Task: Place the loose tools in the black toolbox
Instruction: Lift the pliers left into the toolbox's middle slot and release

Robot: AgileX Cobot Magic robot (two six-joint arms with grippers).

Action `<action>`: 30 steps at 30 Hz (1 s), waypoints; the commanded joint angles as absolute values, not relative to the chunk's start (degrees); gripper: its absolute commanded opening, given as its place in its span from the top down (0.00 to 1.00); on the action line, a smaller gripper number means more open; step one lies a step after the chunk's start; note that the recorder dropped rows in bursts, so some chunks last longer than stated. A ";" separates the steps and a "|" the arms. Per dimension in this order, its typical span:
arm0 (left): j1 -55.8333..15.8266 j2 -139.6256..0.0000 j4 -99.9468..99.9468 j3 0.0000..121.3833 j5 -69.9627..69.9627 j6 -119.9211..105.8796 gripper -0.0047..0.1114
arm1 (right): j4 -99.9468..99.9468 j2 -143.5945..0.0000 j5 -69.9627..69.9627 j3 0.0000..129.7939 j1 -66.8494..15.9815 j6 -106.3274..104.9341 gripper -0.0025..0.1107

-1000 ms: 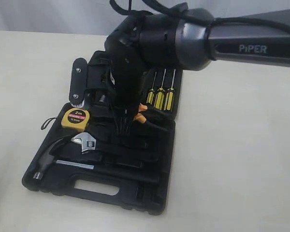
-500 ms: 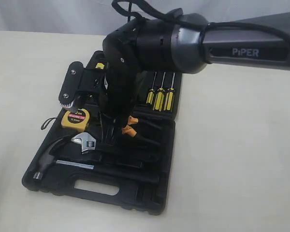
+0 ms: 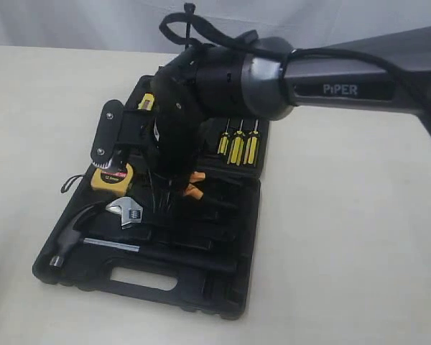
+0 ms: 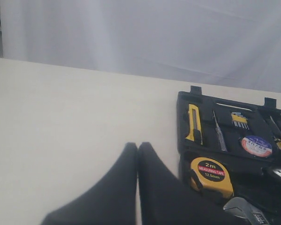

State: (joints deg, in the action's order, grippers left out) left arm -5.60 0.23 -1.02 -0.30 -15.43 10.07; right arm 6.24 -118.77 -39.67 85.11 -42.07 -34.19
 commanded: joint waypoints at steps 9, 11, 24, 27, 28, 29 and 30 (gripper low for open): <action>-5.93 0.00 -1.21 0.00 -15.49 10.05 0.96 | 7.25 -120.14 -36.70 85.54 -42.03 -29.87 0.34; -5.93 0.00 -1.21 0.00 -15.49 10.05 0.96 | 7.96 -120.14 -36.29 85.54 -42.03 -28.12 0.21; -5.93 0.00 -1.21 0.00 -15.49 10.05 0.96 | 9.61 -118.74 -45.50 88.56 -42.03 -16.13 0.61; -5.93 0.00 -1.29 0.00 -15.49 10.05 0.96 | 9.28 -118.74 -46.97 89.24 -42.03 -13.64 0.99; -5.93 0.00 -1.29 0.00 -15.49 10.05 0.96 | 9.28 -118.88 -46.64 89.24 -42.03 -12.51 0.97; -5.93 0.00 -1.29 0.00 -15.49 10.05 0.96 | 9.28 -119.13 -46.00 89.24 -42.03 -11.41 0.98; -5.93 0.00 -1.29 0.00 -15.49 10.05 0.96 | 9.02 -119.55 -45.34 89.24 -42.03 -10.65 0.98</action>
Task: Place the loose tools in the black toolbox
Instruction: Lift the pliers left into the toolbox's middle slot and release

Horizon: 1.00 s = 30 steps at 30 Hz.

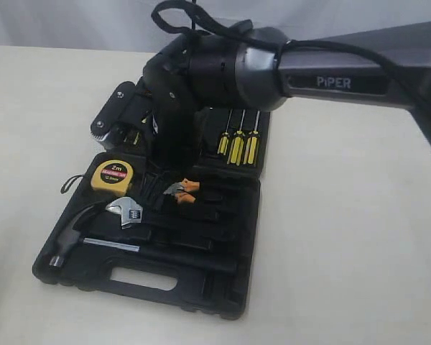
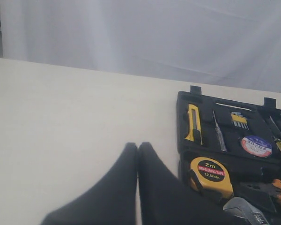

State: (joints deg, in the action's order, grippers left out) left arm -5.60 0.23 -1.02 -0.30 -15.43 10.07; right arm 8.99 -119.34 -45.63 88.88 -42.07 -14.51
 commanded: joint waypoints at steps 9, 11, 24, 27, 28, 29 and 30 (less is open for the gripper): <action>-5.93 0.00 -1.29 0.00 -15.49 10.05 0.96 | 10.99 -125.26 -43.61 89.24 -41.64 -5.76 0.98; -5.93 0.00 -1.29 0.00 -15.49 10.05 0.96 | 13.79 -126.11 -43.86 89.24 -41.40 -3.73 0.98; -5.93 0.00 -1.29 0.00 -15.49 10.05 0.96 | 18.12 -124.08 -46.58 89.24 -42.18 -1.70 0.98; -5.93 0.00 -1.29 0.00 -15.49 10.05 0.96 | 18.12 -120.93 -46.58 89.24 -43.69 -2.20 0.98; -5.93 0.00 -1.29 0.00 -15.49 10.05 0.96 | 18.12 -119.56 -46.70 89.24 -44.41 -2.20 0.98; -5.93 0.00 -1.29 0.00 -15.49 10.05 0.96 | 18.12 -118.18 -47.07 89.24 -45.25 -2.20 0.98; -5.93 0.00 -1.29 0.00 -15.49 10.05 0.96 | 18.12 -117.00 -47.56 89.24 -46.00 -2.08 0.98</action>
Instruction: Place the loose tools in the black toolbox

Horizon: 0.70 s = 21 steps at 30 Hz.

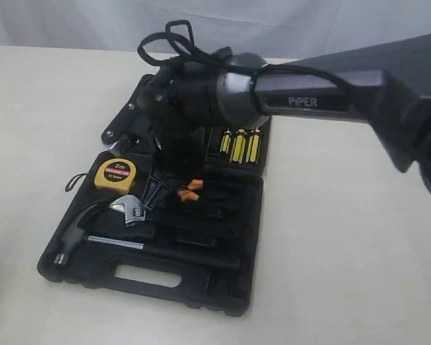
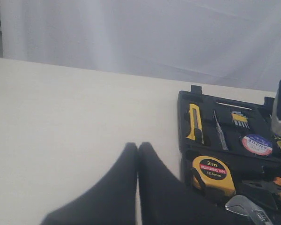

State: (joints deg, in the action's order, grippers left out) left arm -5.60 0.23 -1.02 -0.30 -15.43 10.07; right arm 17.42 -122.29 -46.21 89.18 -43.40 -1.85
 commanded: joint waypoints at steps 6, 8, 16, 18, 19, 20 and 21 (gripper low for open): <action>-5.93 0.00 -1.29 0.00 -15.49 10.05 0.96 | 23.17 -107.44 -55.03 89.24 -56.93 4.38 0.98; -5.93 0.00 -1.29 0.00 -15.49 10.05 0.96 | 26.69 -105.51 -59.66 89.24 -62.49 7.72 0.98; -5.93 0.00 -1.29 0.00 -15.49 10.05 0.96 | 40.16 -104.94 -59.79 77.73 -81.52 36.29 0.98; -5.93 0.00 -1.29 0.00 -15.49 10.05 0.96 | 41.36 -104.94 -55.60 73.57 -81.37 42.94 0.98; -5.93 0.00 -1.29 0.00 -15.49 10.05 0.96 | 42.84 -105.05 -53.26 71.33 -81.37 46.15 0.98; -5.93 0.00 -1.29 0.00 -15.49 10.05 0.96 | 43.52 -105.05 -52.56 70.54 -81.37 47.36 0.98; -5.93 0.00 -1.29 0.00 -15.49 10.05 0.96 | 44.37 -105.56 -51.66 69.71 -81.37 49.44 0.98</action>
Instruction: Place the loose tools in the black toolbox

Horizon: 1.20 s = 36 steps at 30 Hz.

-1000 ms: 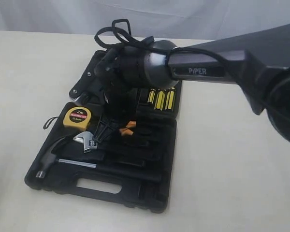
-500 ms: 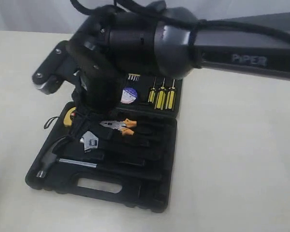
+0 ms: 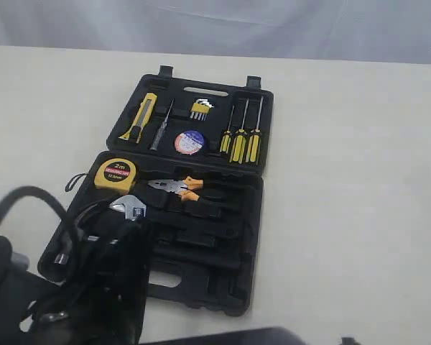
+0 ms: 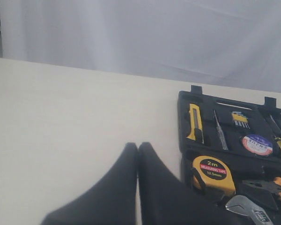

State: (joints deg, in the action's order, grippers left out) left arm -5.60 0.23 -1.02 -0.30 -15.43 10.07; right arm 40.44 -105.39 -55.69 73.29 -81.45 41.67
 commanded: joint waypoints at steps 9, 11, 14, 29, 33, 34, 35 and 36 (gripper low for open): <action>-5.93 0.00 -1.29 0.00 -15.49 10.05 0.96 | 47.76 -112.41 -45.96 69.26 -81.37 51.44 0.98; -5.93 0.00 -1.29 0.00 -15.49 10.05 0.96 | 49.22 -114.03 -45.73 69.26 -81.37 51.44 0.98; -5.93 0.00 -1.29 0.00 -15.49 10.05 0.96 | 50.28 -115.95 -46.25 69.26 -81.37 51.44 0.98; -5.93 0.00 -1.29 0.00 -15.49 10.05 0.96 | 49.22 -116.12 -47.50 69.26 -81.37 51.84 0.51; -5.93 0.00 -1.29 0.00 -15.49 10.05 0.96 | 50.35 -116.12 -48.48 69.26 -81.37 51.84 0.45; -5.93 0.00 -1.29 0.00 -15.49 10.05 0.96 | 51.43 -116.23 -48.88 69.26 -81.37 51.84 0.46; -5.93 0.00 -1.29 0.00 -15.49 10.05 0.96 | 52.52 -116.40 -49.39 69.26 -81.37 51.84 0.47; -5.93 0.00 -1.29 0.00 -15.49 10.05 0.96 | 53.55 -116.66 -49.85 69.26 -81.37 51.84 0.47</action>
